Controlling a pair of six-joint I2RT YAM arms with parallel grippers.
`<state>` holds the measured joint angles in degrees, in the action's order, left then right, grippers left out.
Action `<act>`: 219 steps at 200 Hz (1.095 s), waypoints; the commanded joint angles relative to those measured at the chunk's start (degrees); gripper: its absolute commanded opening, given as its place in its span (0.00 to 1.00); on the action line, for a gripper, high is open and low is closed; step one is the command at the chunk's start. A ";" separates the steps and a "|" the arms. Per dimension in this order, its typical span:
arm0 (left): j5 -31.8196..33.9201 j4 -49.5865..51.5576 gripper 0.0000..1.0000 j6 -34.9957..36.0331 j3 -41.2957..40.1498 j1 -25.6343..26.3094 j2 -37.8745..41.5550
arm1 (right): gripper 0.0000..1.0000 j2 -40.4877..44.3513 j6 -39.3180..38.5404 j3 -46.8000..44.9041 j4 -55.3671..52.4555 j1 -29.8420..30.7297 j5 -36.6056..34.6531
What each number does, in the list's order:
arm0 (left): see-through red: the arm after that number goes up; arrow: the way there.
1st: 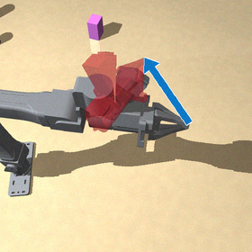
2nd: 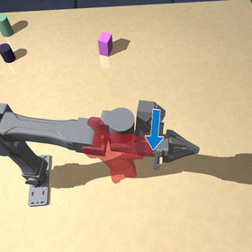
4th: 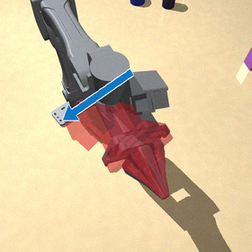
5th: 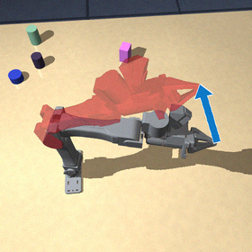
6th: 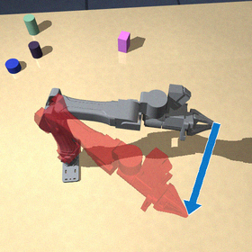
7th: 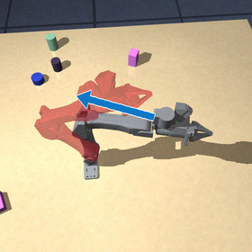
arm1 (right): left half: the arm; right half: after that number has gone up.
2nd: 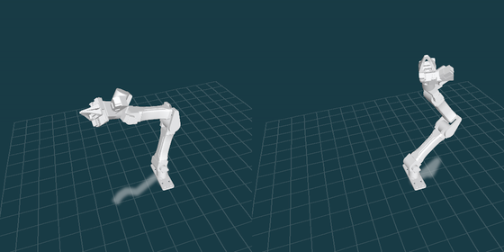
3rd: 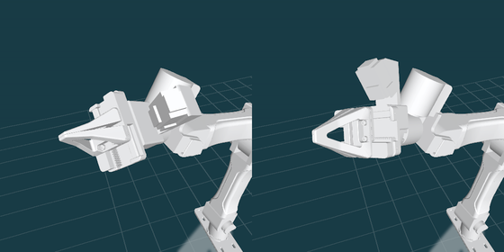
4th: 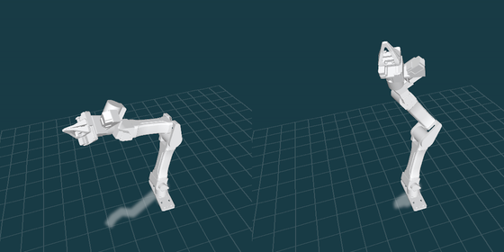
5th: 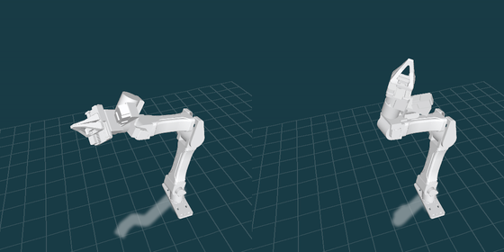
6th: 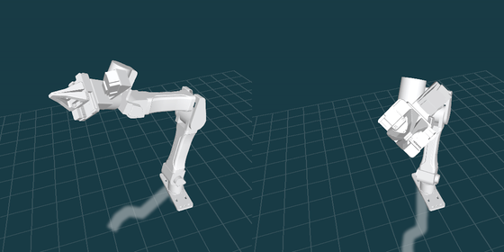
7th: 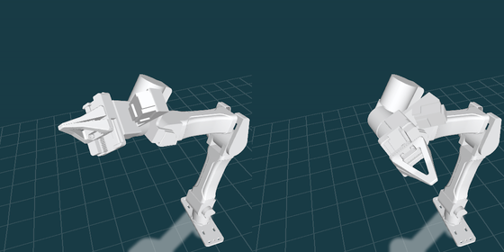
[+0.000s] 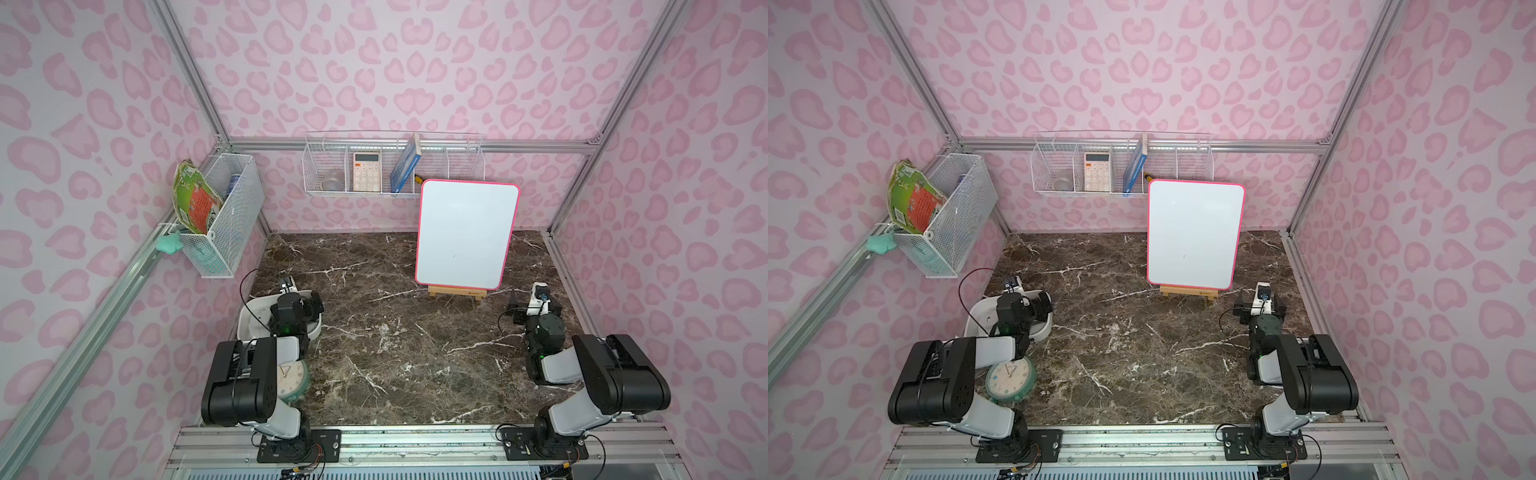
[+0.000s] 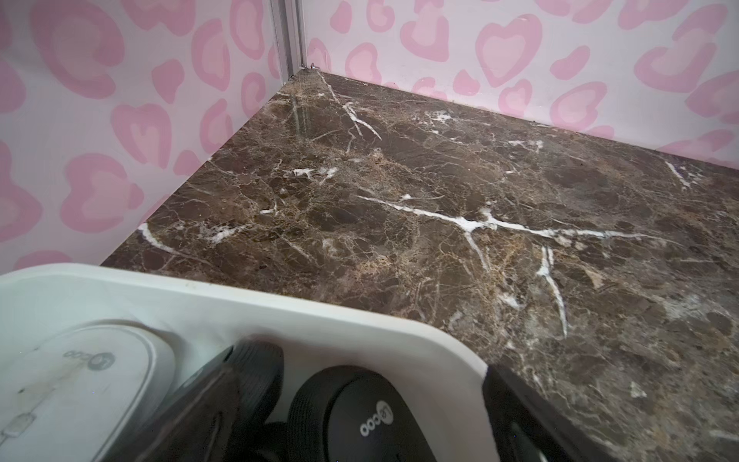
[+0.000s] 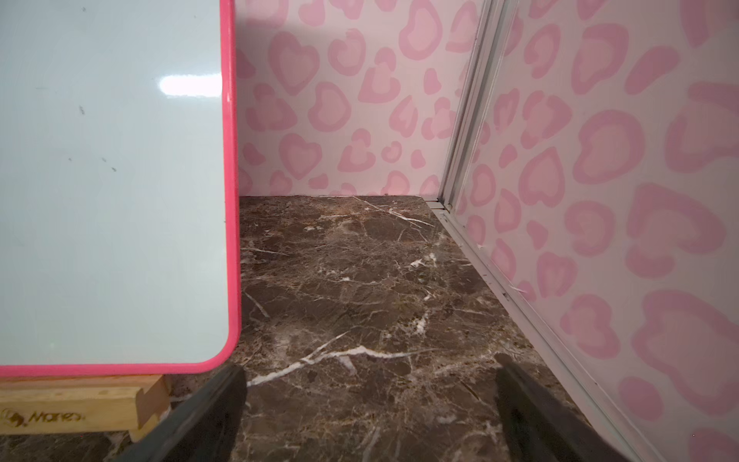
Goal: Take out the mouse from the storage box
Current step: Move the storage box to the center of the board.
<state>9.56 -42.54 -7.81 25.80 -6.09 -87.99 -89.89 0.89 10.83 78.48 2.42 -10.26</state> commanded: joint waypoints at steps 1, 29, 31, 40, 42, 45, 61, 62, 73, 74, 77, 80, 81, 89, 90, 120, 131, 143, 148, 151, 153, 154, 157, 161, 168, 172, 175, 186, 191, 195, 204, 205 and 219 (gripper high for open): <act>-0.24 0.18 1.00 -0.29 -0.09 -0.06 -0.06 | 1.00 0.11 0.59 0.17 0.84 -0.02 0.77; -0.33 0.18 1.00 -0.36 0.03 -0.04 -0.08 | 1.00 0.12 0.54 0.16 0.89 0.02 0.77; -0.31 0.18 0.99 -0.36 -0.01 -0.06 -0.06 | 1.00 0.12 0.53 0.16 0.89 -0.03 0.77; -0.33 0.13 1.00 -0.36 0.03 -0.06 -0.04 | 1.00 0.08 0.52 0.20 0.86 0.04 0.77; -0.33 0.17 1.00 -0.36 0.04 -0.06 -0.03 | 1.00 0.13 0.59 0.17 0.88 -0.02 0.75; -0.33 0.18 1.00 -0.29 0.04 -0.05 -0.06 | 1.00 0.13 0.58 0.16 0.89 0.04 0.72; -0.27 0.18 0.99 -0.31 -0.03 -0.05 -0.07 | 1.00 0.14 0.52 0.18 0.89 0.00 0.75; -0.30 0.18 0.99 -0.34 -0.04 -0.06 -0.08 | 1.00 0.10 0.52 0.17 0.89 0.02 0.76; -0.33 0.23 1.00 -0.34 -0.01 -0.02 -0.08 | 1.00 0.13 0.61 0.16 0.89 0.00 0.75; -0.33 0.16 0.99 -0.35 0.01 -0.04 -0.04 | 1.00 0.14 0.56 0.16 0.89 -0.02 0.76; -0.33 0.17 1.00 -0.36 0.03 -0.06 -0.05 | 1.00 0.16 0.59 0.16 0.89 0.04 0.77; -0.33 0.18 1.00 -0.32 0.03 -0.06 -0.02 | 1.00 0.15 0.56 0.16 0.87 0.03 0.75; -0.33 0.18 0.99 -0.29 0.03 -0.07 -0.05 | 1.00 0.15 0.54 0.20 0.88 0.04 0.71; -0.33 0.18 0.99 -0.35 -0.06 -0.06 -0.02 | 1.00 0.15 0.53 0.16 0.89 0.03 0.77; -0.33 0.18 0.99 -0.31 -0.10 -0.11 -0.01 | 1.00 0.15 0.52 0.16 0.89 0.04 0.73; -0.29 0.14 1.00 -0.36 -0.12 -0.04 0.05 | 1.00 0.19 0.57 0.18 0.89 0.04 0.77; -0.25 0.18 1.00 -0.27 -0.13 0.00 0.05 | 1.00 0.15 0.55 0.17 0.85 0.02 0.77; -0.24 -0.42 1.00 -0.04 -0.48 0.01 0.26 | 1.00 0.13 0.63 0.16 0.87 0.06 0.77; -0.95 -0.56 1.00 0.65 -0.48 0.09 0.59 | 1.00 0.18 0.61 0.16 0.98 0.01 0.77; -1.73 -0.44 1.00 1.27 -0.27 0.11 0.95 | 1.00 0.20 0.61 0.16 0.96 0.04 0.77; -2.48 -0.19 1.00 2.05 -0.15 0.11 1.23 | 1.00 0.23 0.57 0.11 1.02 0.00 0.77; -2.90 -0.01 1.00 2.43 -0.10 0.11 1.45 | 1.00 0.23 0.54 0.09 1.04 0.02 0.77; -4.09 0.88 0.99 3.80 0.22 0.15 2.14 | 1.00 0.28 0.48 -0.08 1.34 0.05 0.77; -5.24 2.52 1.00 4.83 0.89 0.36 2.88 | 1.00 0.56 0.32 -0.13 1.38 0.06 0.79; -4.97 7.88 0.99 5.35 2.85 1.14 5.42 | 1.00 2.15 -0.52 -0.34 0.44 0.36 1.93; -4.09 11.68 0.99 4.81 4.37 1.64 6.81 | 1.00 3.54 -1.53 -0.33 -0.63 0.82 2.71; -3.52 14.87 0.99 4.70 5.59 2.04 7.66 | 1.00 4.70 -2.36 -0.23 -1.81 1.41 2.81; -1.41 19.11 1.00 5.67 7.74 3.68 10.27 | 1.00 8.95 -4.78 1.50 -8.34 3.99 0.88; -0.66 19.61 0.99 5.96 7.94 4.37 11.57 | 1.00 10.71 -5.77 2.76 -11.18 4.99 0.07; 0.02 19.70 0.99 5.82 7.95 4.89 12.58 | 1.00 12.09 -6.71 3.70 -13.98 5.75 -0.14; 1.15 19.29 0.99 4.94 7.60 5.53 14.66 | 1.00 15.27 -7.48 5.49 -18.22 7.26 -0.04; 1.29 19.31 0.99 4.84 7.60 5.59 14.89 | 1.00 15.58 -7.48 5.64 -18.73 7.43 -0.03; 2.37 21.30 1.00 3.05 8.67 6.24 17.95 | 1.00 20.15 -5.72 8.24 -24.34 9.35 0.48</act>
<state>8.71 -28.18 -3.92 33.30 -0.60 -73.73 -75.35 -3.70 15.73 66.41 9.37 -9.45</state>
